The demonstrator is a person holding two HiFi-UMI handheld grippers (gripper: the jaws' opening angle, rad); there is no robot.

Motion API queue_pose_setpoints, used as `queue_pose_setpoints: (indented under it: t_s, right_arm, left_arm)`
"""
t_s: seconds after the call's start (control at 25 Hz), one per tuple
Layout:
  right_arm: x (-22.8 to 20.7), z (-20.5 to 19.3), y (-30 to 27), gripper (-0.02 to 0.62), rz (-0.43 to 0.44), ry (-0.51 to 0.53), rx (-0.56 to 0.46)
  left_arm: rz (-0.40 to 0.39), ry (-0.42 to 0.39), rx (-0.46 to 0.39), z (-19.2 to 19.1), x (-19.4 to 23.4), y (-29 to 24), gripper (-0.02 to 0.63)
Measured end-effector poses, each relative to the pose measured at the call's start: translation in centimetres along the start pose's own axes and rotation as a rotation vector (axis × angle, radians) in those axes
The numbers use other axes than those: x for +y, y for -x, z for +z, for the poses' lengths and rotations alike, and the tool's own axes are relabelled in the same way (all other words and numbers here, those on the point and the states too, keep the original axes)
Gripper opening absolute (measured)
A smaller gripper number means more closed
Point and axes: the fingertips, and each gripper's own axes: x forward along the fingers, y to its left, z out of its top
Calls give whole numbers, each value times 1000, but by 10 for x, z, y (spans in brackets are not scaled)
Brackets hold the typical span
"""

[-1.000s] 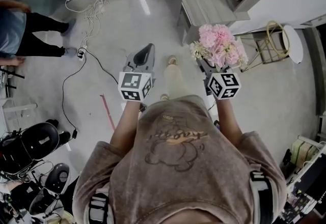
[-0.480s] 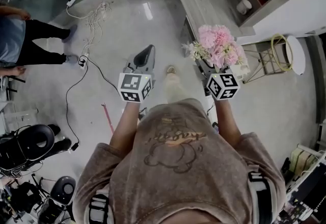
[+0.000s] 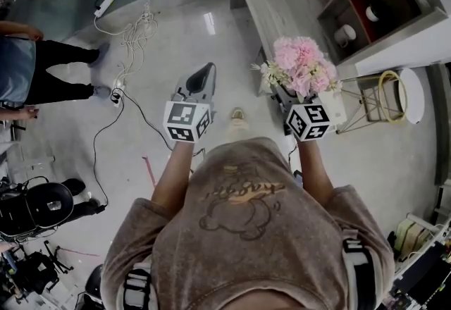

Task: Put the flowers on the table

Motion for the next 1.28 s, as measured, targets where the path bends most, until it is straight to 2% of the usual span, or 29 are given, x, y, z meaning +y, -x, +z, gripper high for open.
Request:
queue_pose_setpoints:
  t_s: [0.52,0.84,1.28]
  right_arm:
    - [-65,46,-108,333,35,7,4]
    - [-87,55,-149,333,39,4,21]
    - [-112,73,-229,333,2,-6,15]
  left_arm:
    - [0,3,-22,40,53,-118,17]
    - [4,12,-13,44,76,-155,17]
    - [-72,3,7,55,133,-240,17]
